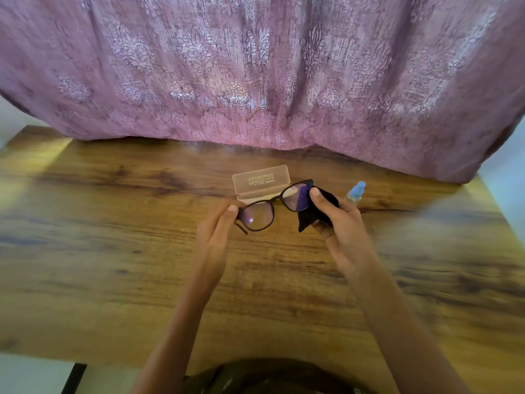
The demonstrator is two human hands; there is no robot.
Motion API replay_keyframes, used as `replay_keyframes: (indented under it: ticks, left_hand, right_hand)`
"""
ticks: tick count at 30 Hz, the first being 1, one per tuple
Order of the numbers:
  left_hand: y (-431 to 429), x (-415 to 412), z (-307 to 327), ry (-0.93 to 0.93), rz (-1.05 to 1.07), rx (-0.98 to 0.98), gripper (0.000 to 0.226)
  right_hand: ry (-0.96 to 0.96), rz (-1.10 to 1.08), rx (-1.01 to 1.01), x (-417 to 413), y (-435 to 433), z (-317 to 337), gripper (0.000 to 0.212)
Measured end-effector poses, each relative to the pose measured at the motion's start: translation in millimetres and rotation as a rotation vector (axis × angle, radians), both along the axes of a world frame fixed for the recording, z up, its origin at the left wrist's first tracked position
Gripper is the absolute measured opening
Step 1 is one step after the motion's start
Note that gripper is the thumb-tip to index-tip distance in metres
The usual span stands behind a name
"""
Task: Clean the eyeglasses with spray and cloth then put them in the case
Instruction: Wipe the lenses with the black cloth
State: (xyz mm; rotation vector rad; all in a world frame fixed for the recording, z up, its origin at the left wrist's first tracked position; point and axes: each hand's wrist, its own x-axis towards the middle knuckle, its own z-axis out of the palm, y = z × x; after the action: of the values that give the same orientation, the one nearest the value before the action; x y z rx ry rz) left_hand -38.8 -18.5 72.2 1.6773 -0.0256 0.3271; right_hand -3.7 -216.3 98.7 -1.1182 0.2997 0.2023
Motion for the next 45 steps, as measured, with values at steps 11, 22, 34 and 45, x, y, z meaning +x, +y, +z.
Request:
replay_keyframes:
  ticks: [11,22,34,45]
  left_hand:
    - [2,20,45,0.215,-0.299,0.460,0.030]
    - [-5,25,45,0.157,-0.242,0.562,0.030]
    - [-11,23,48,0.190,-0.203,0.580,0.028]
    - [-11,21,47,0.185,-0.191,0.506,0.030]
  right_hand:
    - [0.007,0.021,0.051,-9,18,-5,0.034]
    - [-0.671,-0.345,-0.863,-19,19,-7,0.010]
    - [-1.078,-0.062,-1.301,-32,28,-23,0.034]
    - [-0.960,-0.086,-1.365,-24,18,-22,0.038]
